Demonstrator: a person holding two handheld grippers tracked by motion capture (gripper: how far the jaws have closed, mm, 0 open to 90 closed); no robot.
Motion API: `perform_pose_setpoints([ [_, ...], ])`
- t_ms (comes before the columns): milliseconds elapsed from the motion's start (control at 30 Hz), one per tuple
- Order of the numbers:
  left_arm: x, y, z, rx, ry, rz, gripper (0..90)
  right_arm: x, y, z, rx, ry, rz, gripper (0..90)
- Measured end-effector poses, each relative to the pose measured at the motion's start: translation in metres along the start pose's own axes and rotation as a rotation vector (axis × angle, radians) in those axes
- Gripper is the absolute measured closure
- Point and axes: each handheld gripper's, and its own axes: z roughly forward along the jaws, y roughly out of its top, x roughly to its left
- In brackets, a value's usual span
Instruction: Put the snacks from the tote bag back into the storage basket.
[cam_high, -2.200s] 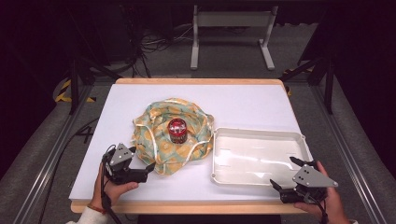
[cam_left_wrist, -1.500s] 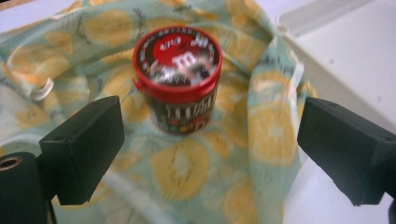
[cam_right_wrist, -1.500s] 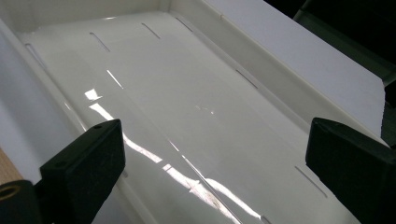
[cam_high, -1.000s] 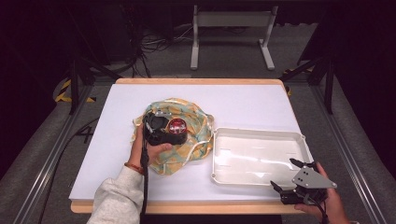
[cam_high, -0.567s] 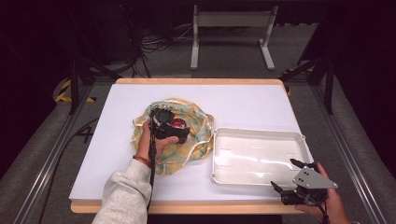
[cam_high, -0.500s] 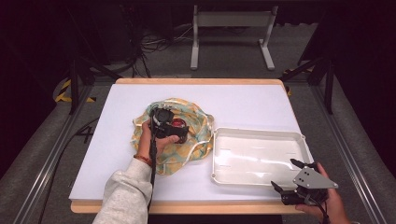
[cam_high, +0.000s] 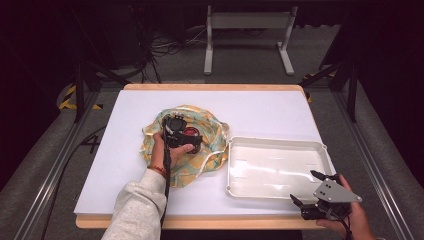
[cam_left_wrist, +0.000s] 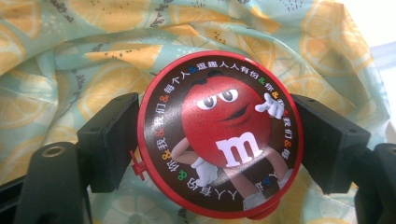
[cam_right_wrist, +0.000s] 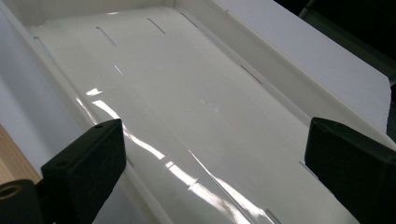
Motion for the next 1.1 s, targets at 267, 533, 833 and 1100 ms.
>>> perform_pose_setpoints([
  [267, -0.003, -0.001, -0.004, -0.004, 0.027, 0.020, 24.4, 0.000, 0.000, 0.000, -0.001, 0.004, -0.001, 5.8],
  [533, -0.006, -0.002, -0.009, 0.002, 0.034, 0.036, 24.9, 0.000, 0.000, 0.000, -0.001, 0.005, -0.004, 5.8],
  [833, -0.006, -0.002, -0.020, -0.017, 0.040, 0.047, 24.9, 0.000, 0.000, 0.000, -0.001, 0.008, -0.003, 5.4],
  [1100, -0.009, 0.000, -0.033, -0.045, 0.031, 0.045, 25.0, 0.000, 0.001, 0.000, 0.000, 0.007, -0.005, 5.3],
])
